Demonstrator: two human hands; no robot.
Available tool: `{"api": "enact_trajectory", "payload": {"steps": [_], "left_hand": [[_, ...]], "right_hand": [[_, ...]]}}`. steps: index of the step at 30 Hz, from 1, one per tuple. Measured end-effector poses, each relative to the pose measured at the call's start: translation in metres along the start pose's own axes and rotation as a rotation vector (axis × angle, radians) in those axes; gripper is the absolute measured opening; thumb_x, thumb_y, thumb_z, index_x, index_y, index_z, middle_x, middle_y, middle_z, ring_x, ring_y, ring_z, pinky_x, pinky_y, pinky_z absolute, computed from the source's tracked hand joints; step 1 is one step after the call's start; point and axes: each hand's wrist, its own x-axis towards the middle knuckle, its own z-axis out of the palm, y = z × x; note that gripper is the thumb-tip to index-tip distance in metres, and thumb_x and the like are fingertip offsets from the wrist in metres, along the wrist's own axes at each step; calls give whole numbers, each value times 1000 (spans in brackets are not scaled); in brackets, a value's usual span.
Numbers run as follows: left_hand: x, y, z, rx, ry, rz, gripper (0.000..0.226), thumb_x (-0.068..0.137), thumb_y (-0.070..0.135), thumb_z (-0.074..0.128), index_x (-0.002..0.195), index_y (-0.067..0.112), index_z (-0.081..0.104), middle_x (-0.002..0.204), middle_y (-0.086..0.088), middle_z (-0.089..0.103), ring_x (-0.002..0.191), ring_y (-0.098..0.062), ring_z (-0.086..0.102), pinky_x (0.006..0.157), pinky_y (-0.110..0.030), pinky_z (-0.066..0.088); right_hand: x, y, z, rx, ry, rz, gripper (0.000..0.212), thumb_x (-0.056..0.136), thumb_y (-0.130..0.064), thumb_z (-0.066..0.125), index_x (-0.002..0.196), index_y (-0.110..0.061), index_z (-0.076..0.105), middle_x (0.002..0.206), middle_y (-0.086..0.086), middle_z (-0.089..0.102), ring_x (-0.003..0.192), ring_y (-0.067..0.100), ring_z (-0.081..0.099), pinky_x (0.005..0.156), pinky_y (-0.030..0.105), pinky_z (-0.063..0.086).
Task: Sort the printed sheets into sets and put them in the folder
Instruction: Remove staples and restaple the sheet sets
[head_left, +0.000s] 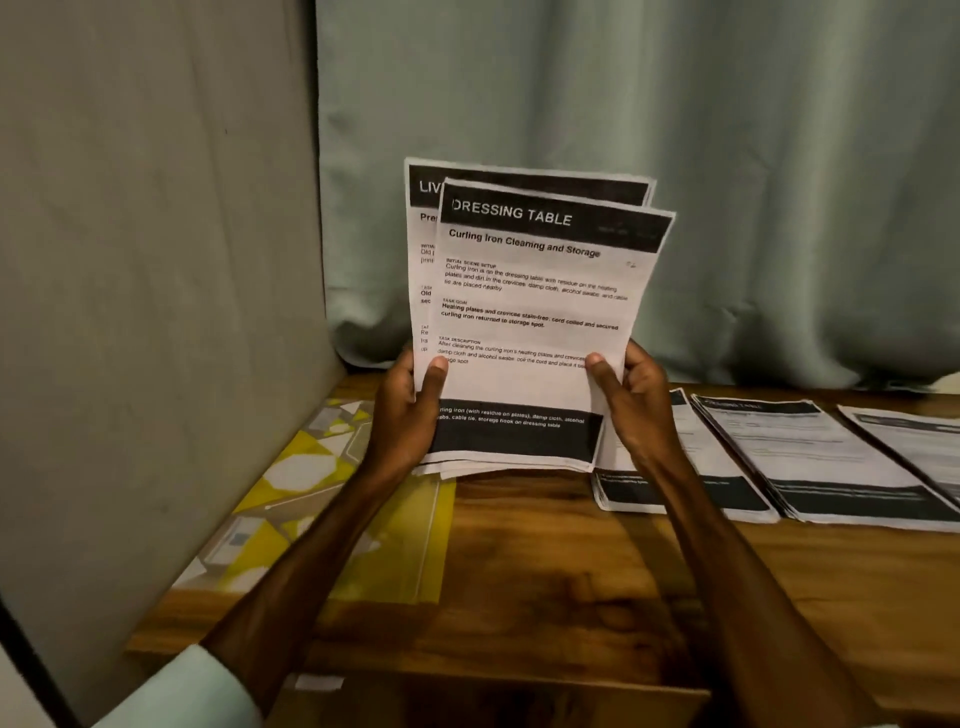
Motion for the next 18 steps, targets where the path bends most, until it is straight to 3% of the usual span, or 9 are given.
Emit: {"api": "enact_trajectory", "payload": {"steps": [3,8,14,18], "left_hand": [[-11,-4,10,-16,-21,-11,31,103,31,58,131,20,62,121,10,71,109,-3,69,88,-22,57],[-14,-2,21,-110,-21,-80,36,101,34,60,132,17,62,113,8,75,101,-8,73,74,-18,57],[-2,14,27,-86,19,-51,21,104,31,55,121,23,65,105,16,74,100,-6,72,78,-18,57],[0,21,22,-85,14,-8,23,105,32,52,123,23,64,109,12,75,100,-7,73,80,-21,59]], "right_hand": [[-14,5,-16,-32,9,1,26,102,-15,58,127,-13,60,113,-11,70,100,1,71,75,18,58],[-29,22,-19,-17,-15,68,29,102,-25,57,130,-15,60,120,-7,72,108,4,69,91,24,58],[-19,4,-4,4,2,56,22,104,-25,53,125,-25,58,113,-20,67,98,-8,68,74,12,55],[-17,4,-1,7,12,35,26,104,-27,54,130,-25,57,119,-18,67,101,-8,68,76,13,56]]}}
